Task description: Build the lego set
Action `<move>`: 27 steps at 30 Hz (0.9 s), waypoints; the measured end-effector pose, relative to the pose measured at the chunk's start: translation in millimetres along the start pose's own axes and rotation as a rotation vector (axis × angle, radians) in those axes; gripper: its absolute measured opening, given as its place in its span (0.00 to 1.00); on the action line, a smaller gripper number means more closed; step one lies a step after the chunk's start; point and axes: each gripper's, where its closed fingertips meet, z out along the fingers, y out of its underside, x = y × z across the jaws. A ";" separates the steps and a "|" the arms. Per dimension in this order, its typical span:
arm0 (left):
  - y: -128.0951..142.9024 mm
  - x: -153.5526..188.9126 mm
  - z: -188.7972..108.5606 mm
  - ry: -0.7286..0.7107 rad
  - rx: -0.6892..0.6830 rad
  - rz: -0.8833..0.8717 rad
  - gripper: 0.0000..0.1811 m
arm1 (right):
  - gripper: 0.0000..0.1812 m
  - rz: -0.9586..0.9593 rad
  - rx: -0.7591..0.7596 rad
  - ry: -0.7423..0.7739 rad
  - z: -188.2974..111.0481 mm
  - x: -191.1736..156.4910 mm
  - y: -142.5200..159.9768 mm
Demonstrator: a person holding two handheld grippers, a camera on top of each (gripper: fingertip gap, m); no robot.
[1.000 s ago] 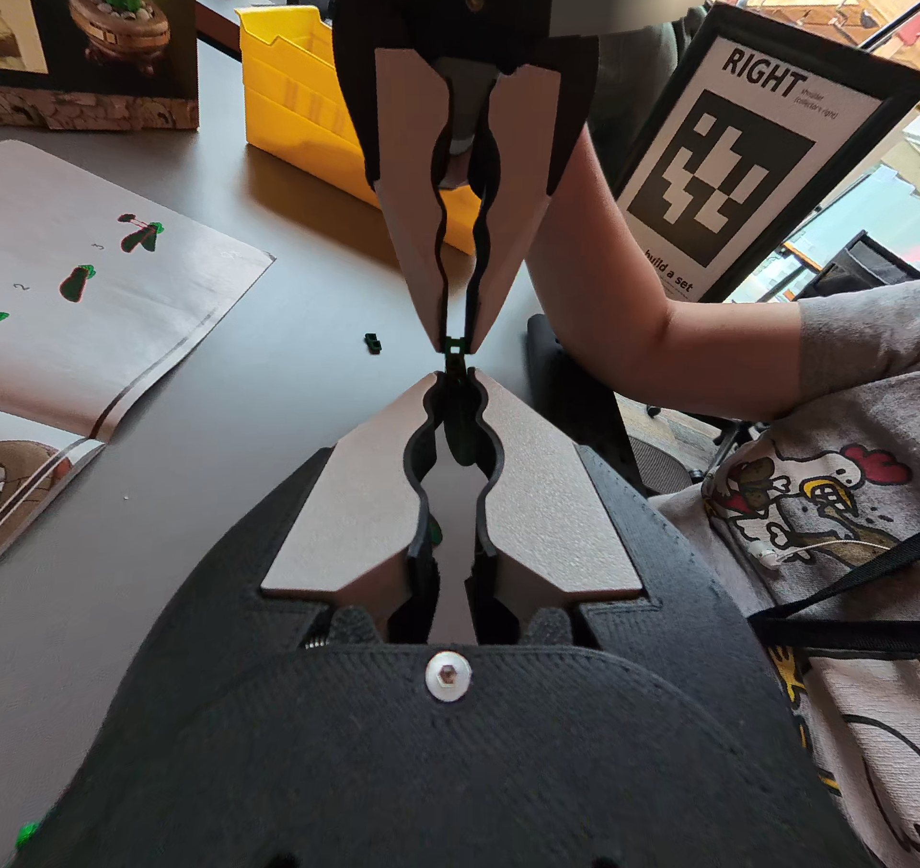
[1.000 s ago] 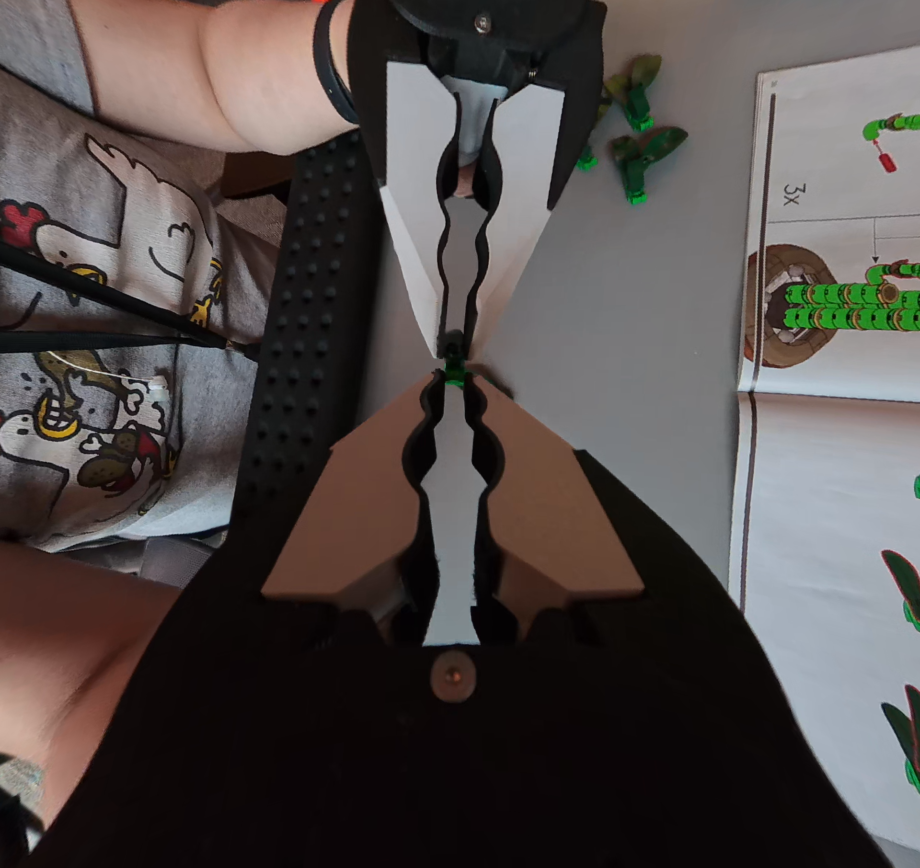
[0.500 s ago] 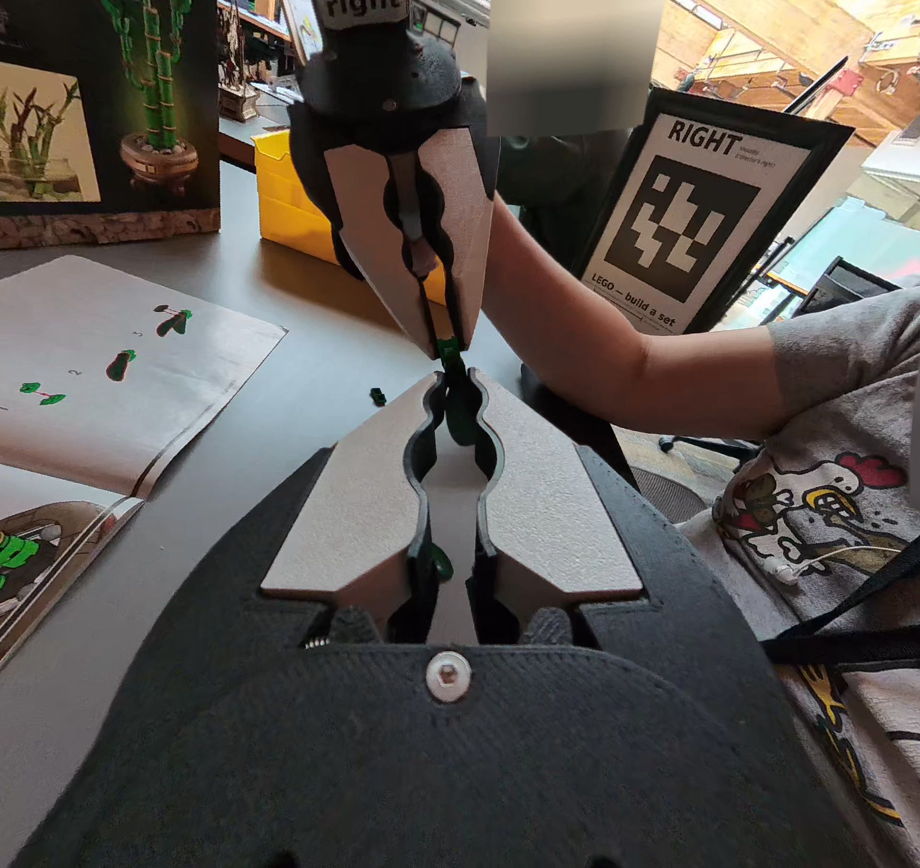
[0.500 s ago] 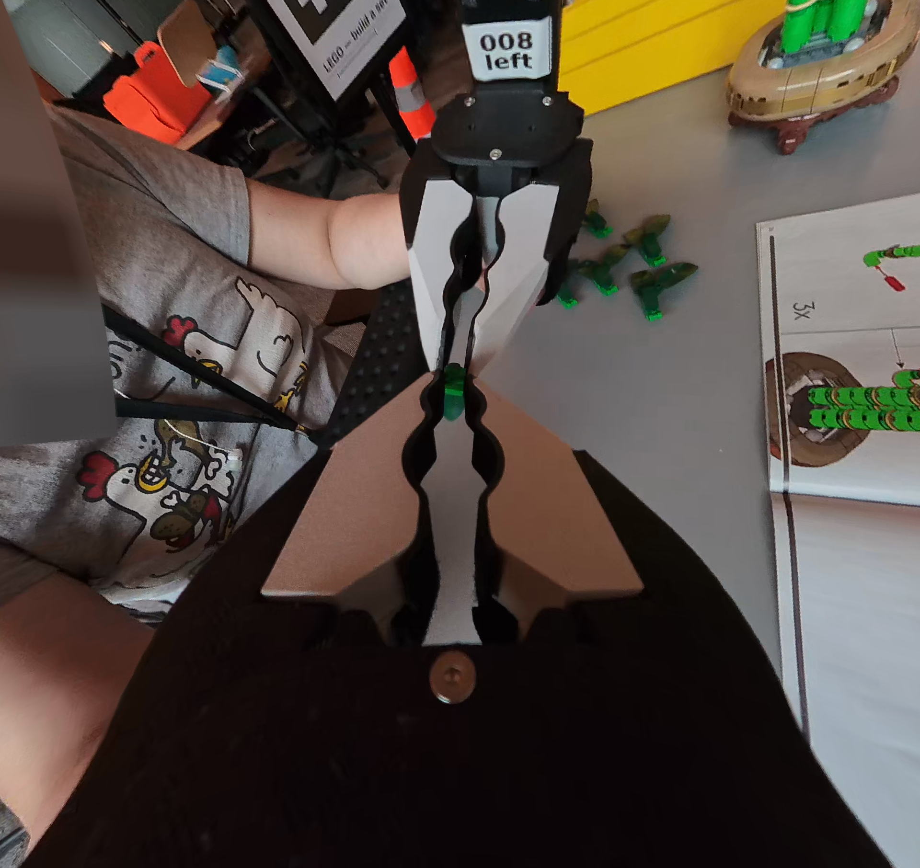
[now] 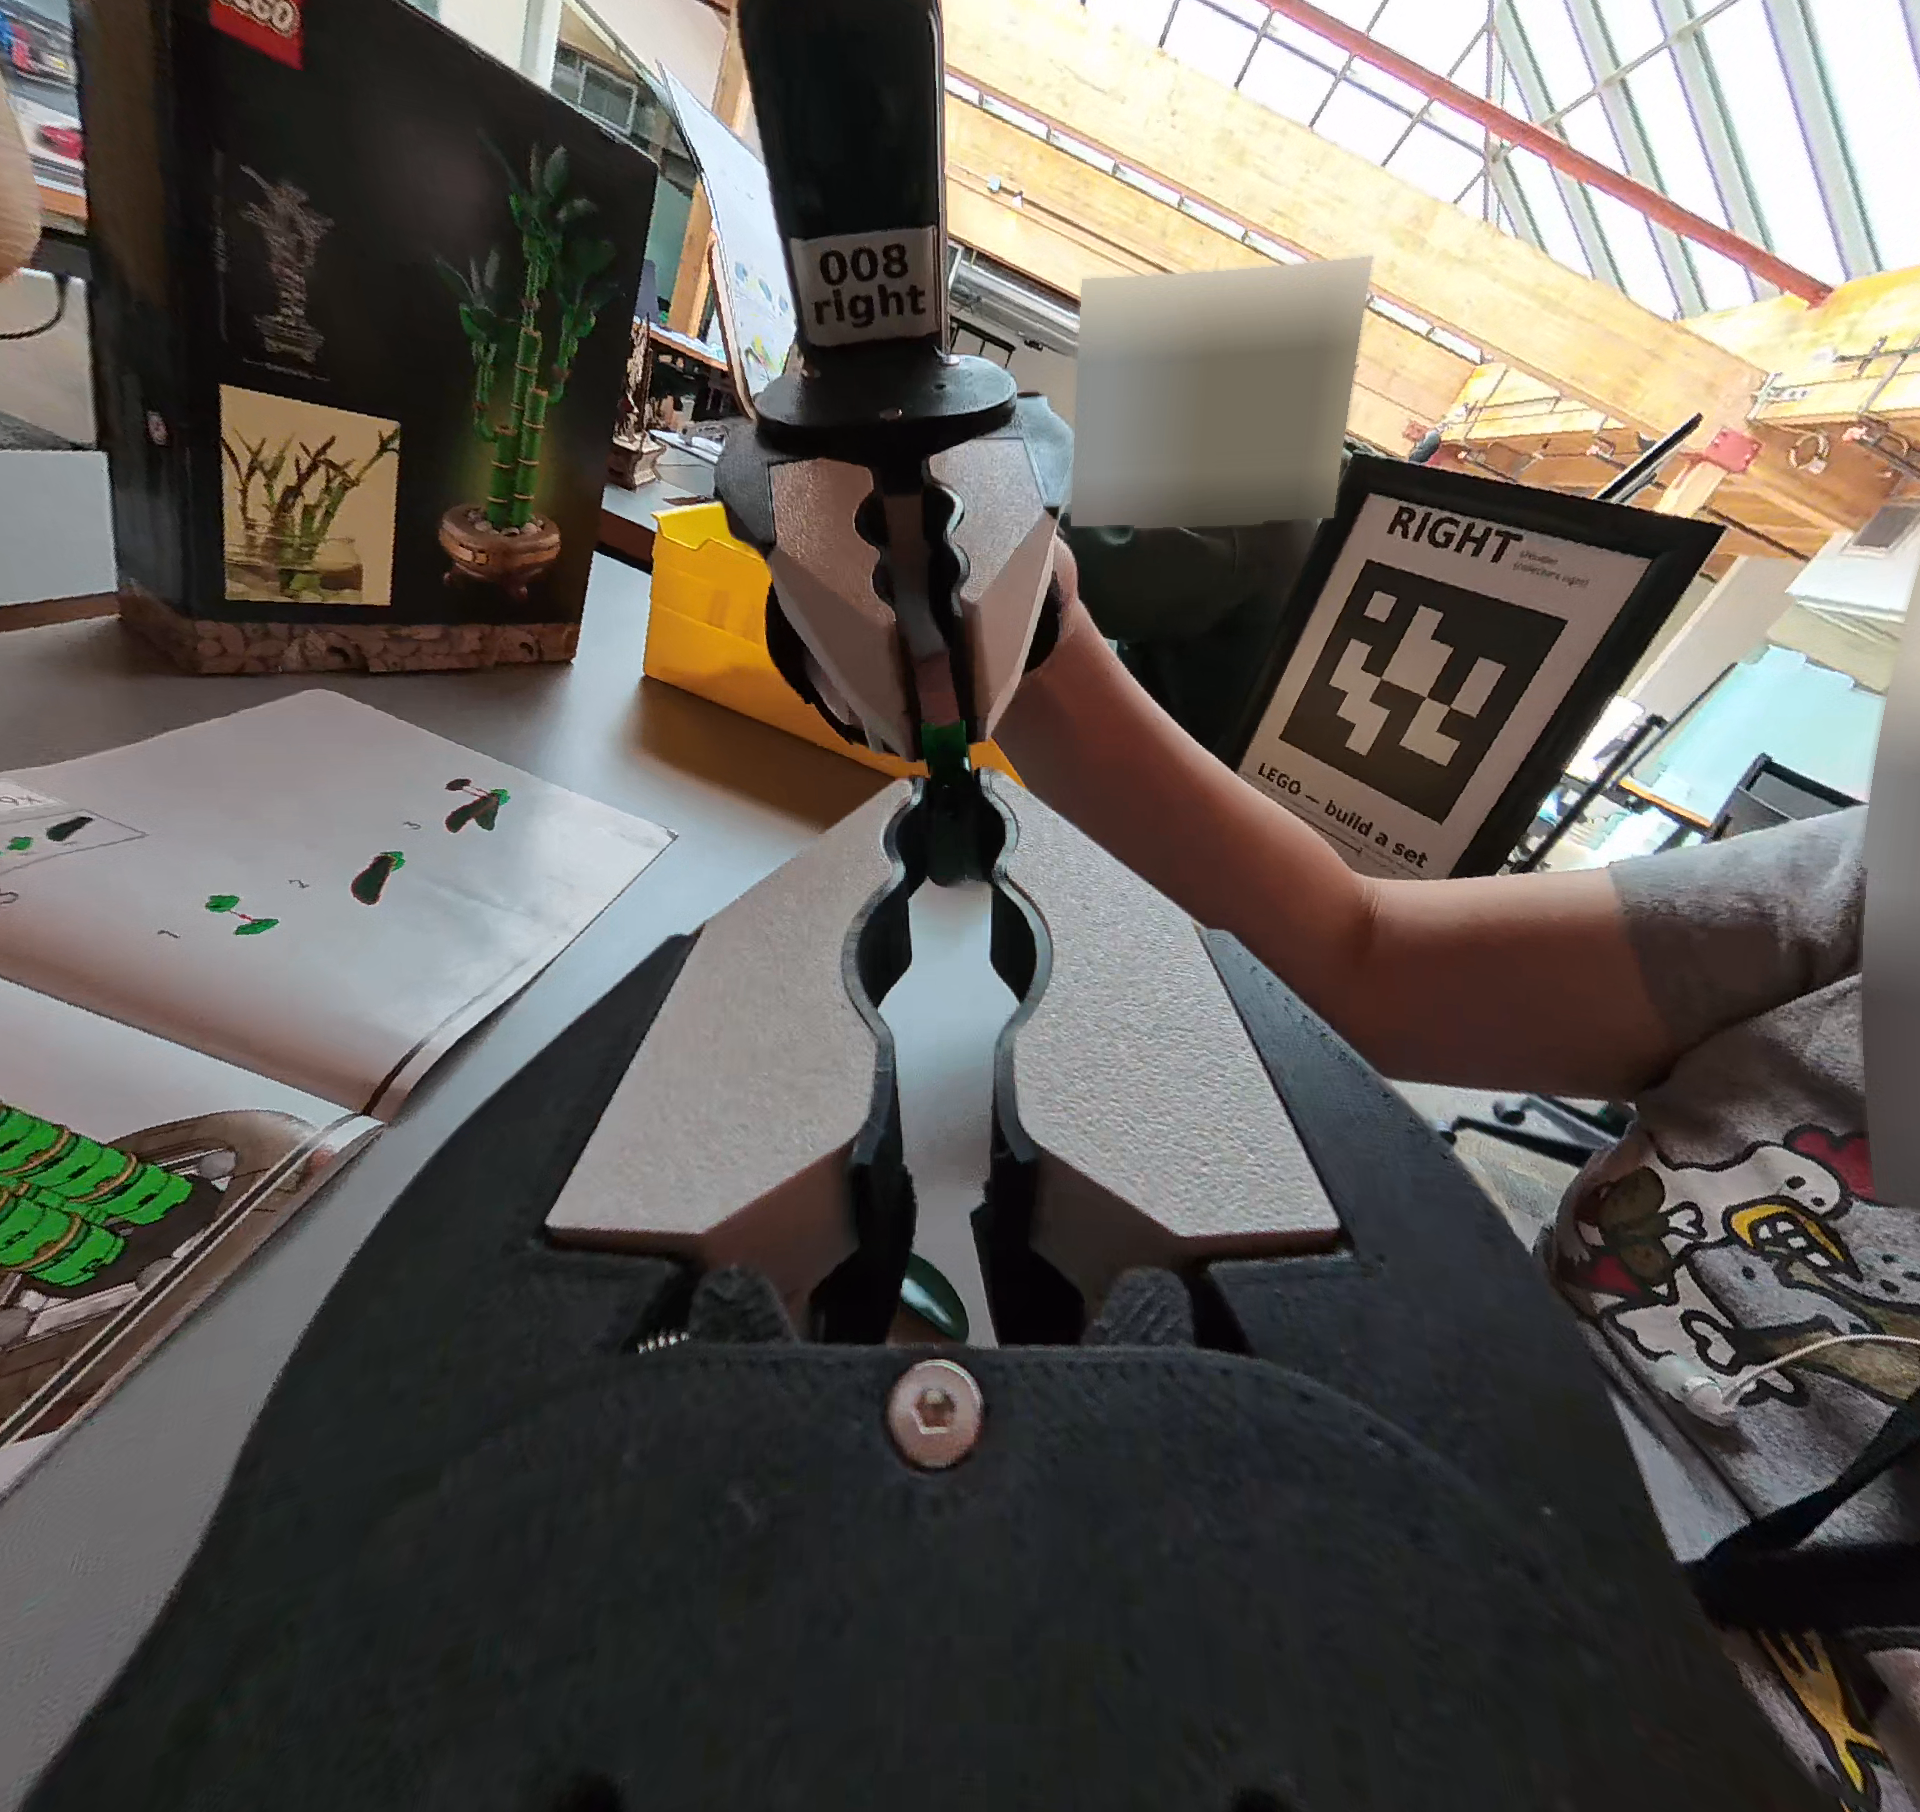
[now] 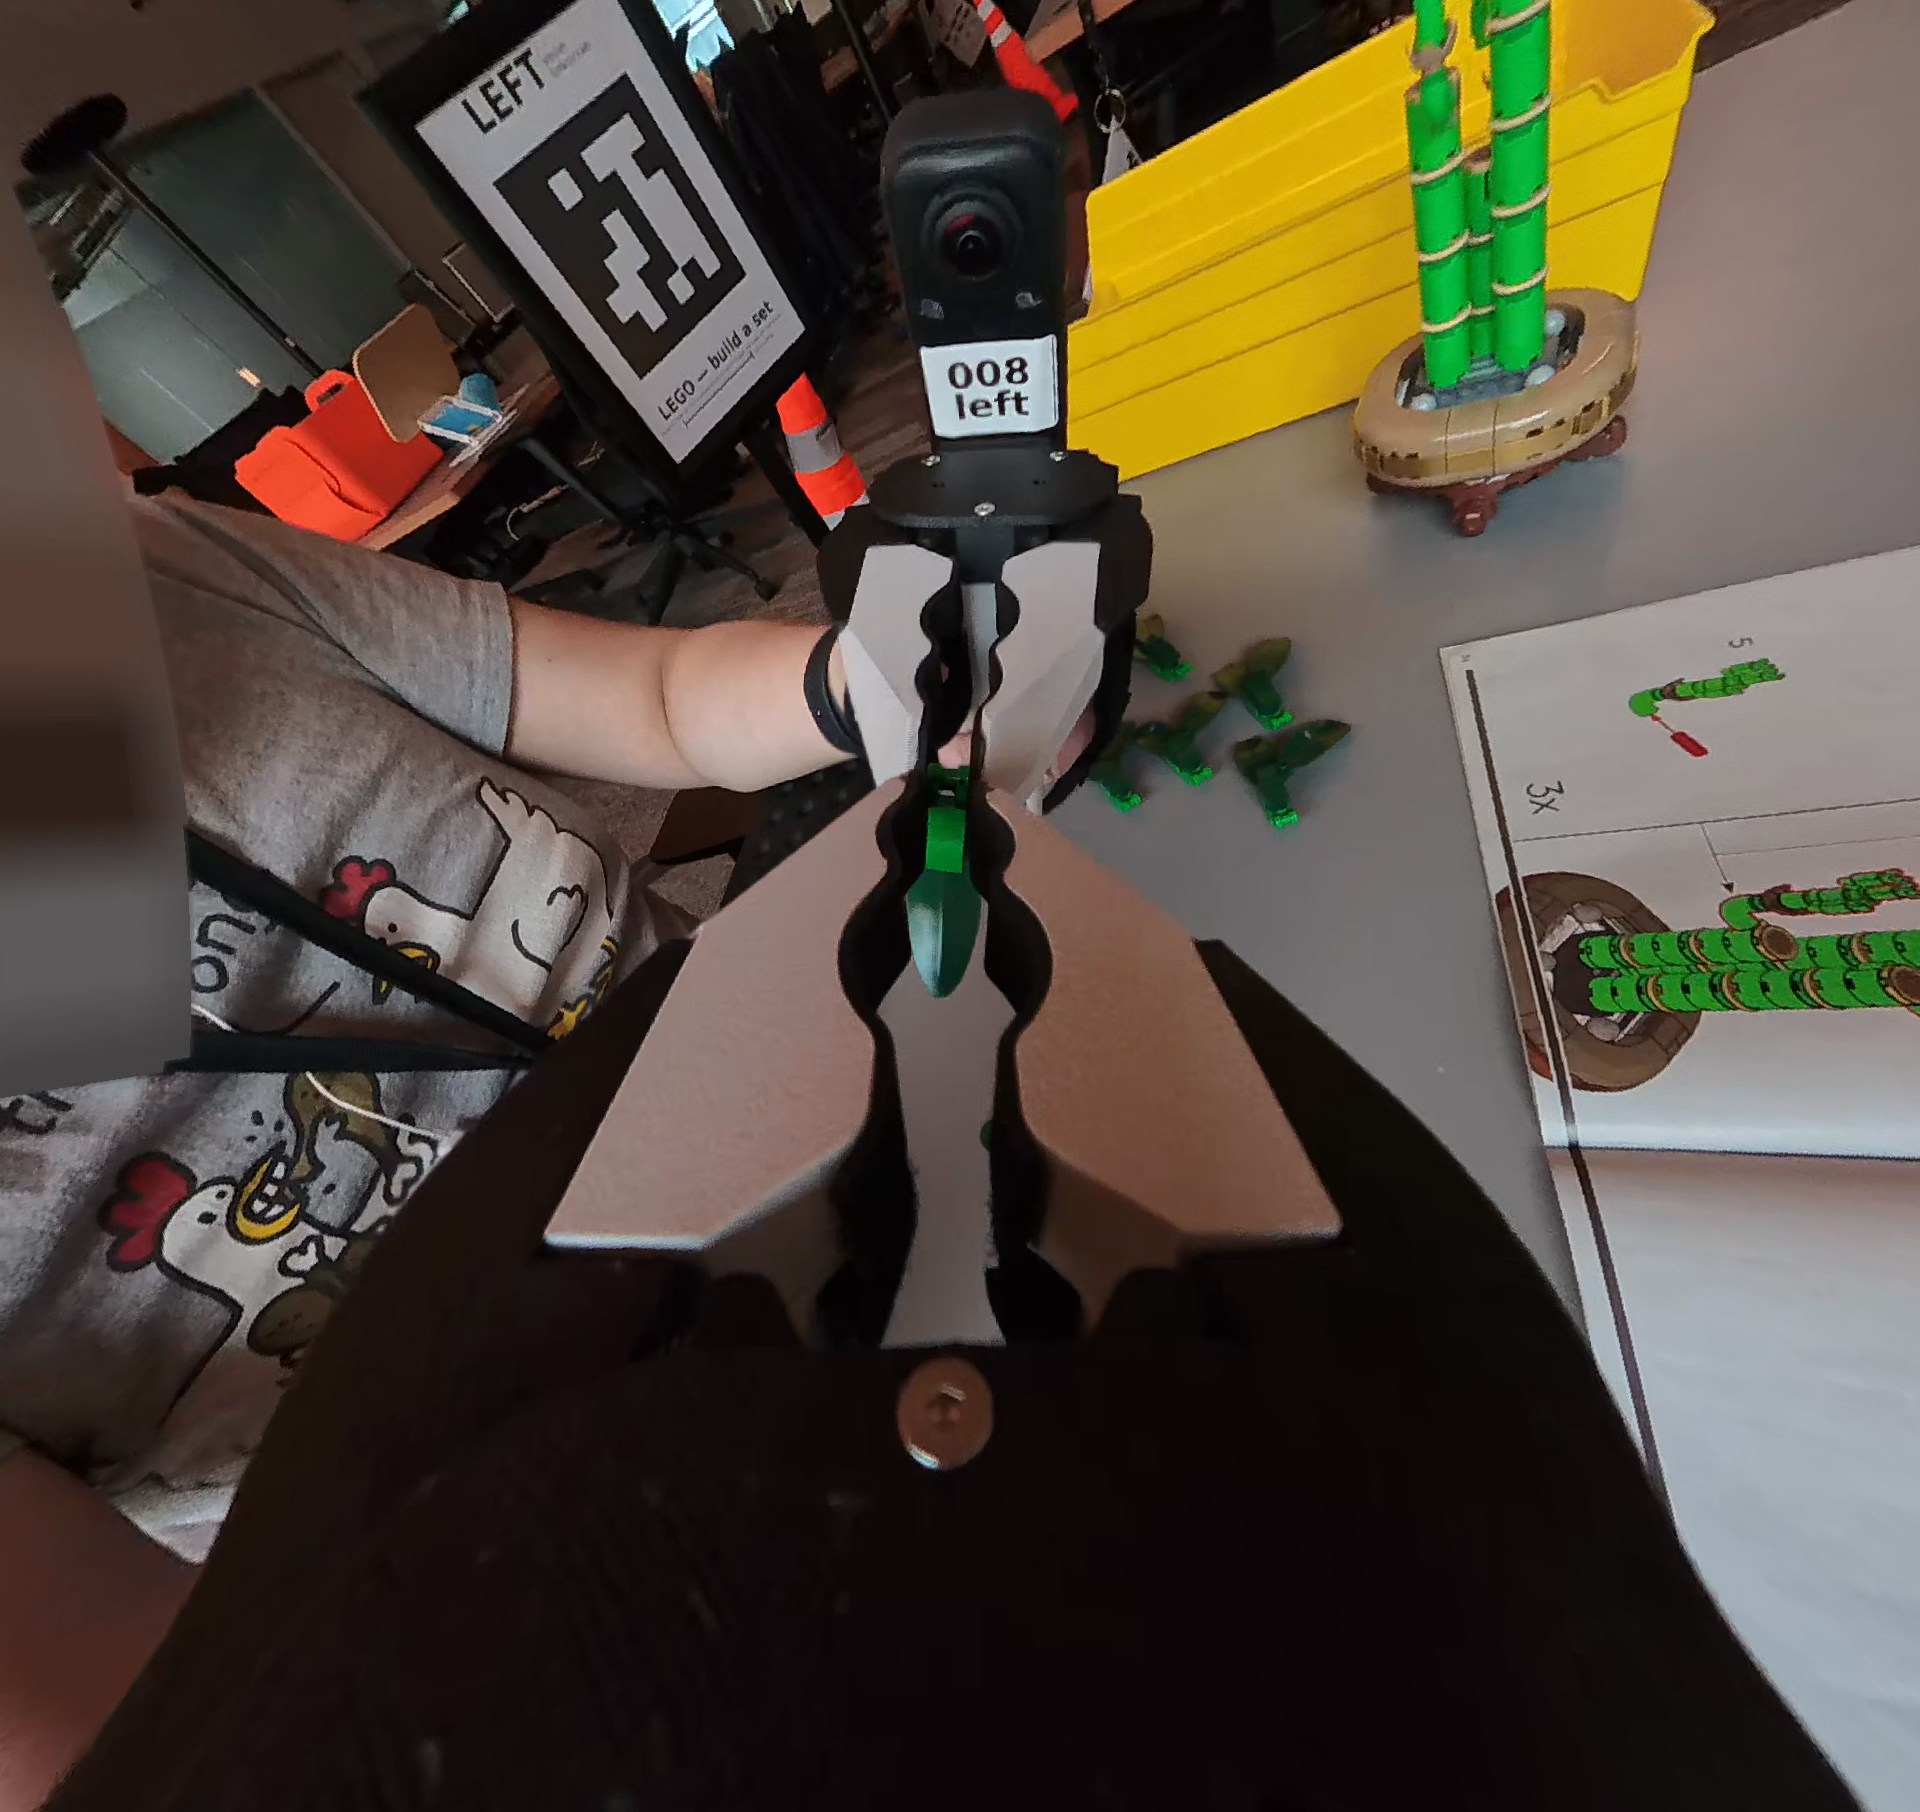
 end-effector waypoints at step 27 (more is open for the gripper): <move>-101.1 57.2 -72.2 -0.084 0.538 0.366 0.03 | 0.00 -0.177 0.201 0.098 68.5 -51.9 -115.8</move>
